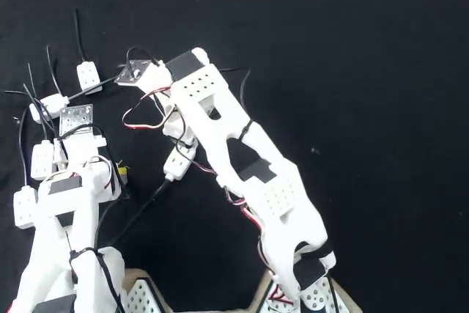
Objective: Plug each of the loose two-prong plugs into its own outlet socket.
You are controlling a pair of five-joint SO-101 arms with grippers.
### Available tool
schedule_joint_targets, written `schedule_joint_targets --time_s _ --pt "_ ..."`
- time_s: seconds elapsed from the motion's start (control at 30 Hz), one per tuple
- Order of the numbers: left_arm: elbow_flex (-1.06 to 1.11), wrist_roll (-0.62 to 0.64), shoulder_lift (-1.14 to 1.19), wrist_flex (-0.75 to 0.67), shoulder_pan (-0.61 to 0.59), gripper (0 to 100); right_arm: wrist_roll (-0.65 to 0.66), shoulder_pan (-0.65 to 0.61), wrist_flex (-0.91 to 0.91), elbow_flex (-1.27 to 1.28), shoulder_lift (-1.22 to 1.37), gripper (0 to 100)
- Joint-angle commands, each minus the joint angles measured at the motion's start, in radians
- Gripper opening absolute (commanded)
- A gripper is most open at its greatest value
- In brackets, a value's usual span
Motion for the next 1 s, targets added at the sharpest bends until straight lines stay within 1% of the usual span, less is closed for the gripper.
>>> schedule_joint_targets --time_s 0.0,0.2,0.33,0.77,0.97 --pt "-0.008 -0.012 -0.023 -0.005 0.018 24 -0.014 -0.044 0.029 -0.013 0.005 1.1" --pt "-0.008 -0.012 -0.023 -0.005 0.018 24 -0.017 -0.051 0.032 -0.015 0.002 1.1" --pt "-0.008 -0.012 -0.025 -0.005 0.018 24 -0.063 -0.051 0.034 -0.013 0.004 1.1" --pt "-0.008 -0.014 -0.025 -0.005 0.016 24 -0.057 -0.057 0.034 -0.007 0.005 1.1" --pt "-0.008 -0.014 -0.025 -0.005 0.016 24 -0.023 -0.115 0.029 0.062 0.007 1.1"
